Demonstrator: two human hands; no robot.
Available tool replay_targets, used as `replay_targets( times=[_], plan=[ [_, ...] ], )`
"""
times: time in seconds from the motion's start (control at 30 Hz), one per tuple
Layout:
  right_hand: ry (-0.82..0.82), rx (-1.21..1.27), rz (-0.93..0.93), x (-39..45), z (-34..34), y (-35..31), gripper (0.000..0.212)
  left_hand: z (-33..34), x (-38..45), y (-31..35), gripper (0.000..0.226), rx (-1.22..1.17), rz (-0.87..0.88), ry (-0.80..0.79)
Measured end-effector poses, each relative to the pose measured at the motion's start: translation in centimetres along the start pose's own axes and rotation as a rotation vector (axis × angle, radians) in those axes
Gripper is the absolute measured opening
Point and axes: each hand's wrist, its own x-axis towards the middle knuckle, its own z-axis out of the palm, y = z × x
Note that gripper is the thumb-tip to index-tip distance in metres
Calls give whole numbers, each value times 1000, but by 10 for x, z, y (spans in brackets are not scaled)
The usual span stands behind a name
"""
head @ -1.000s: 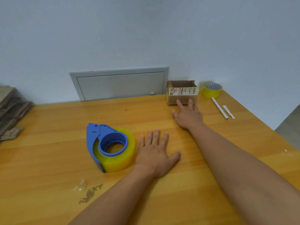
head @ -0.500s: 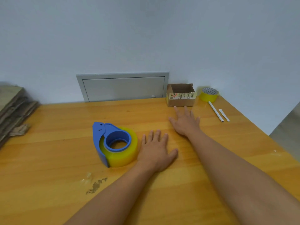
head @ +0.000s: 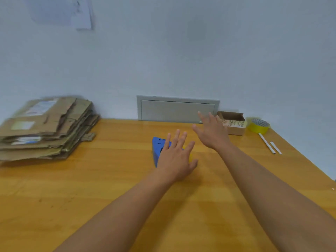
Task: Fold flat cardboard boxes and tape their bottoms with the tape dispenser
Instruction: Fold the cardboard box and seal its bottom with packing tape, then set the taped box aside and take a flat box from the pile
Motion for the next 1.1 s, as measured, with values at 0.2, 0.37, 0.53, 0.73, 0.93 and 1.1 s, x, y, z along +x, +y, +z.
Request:
replay_targets(
  times=[0.2, 0.37, 0.53, 0.73, 0.93, 1.1],
  plan=[
    [-58, 25, -199, -8, 27, -111, 69, -25, -67, -110, 69, 55, -246, 30],
    [-103, 37, -349, -23, 63, -199, 68, -34, -121, -188, 70, 109, -431, 10],
    [-249, 73, -434, -45, 105, -272, 70, -36, -157, -256, 72, 133, -556, 2],
    [-455, 29, -499, -68, 158, -316, 68, -22, -167, -327, 71, 46, -700, -13],
    [-461, 15, -505, -70, 182, -312, 70, -22, -152, -390, 64, -21, -767, 125],
    [-437, 15, -506, -69, 185, -313, 71, -26, -138, -439, 64, 54, -740, 23]
  ],
)
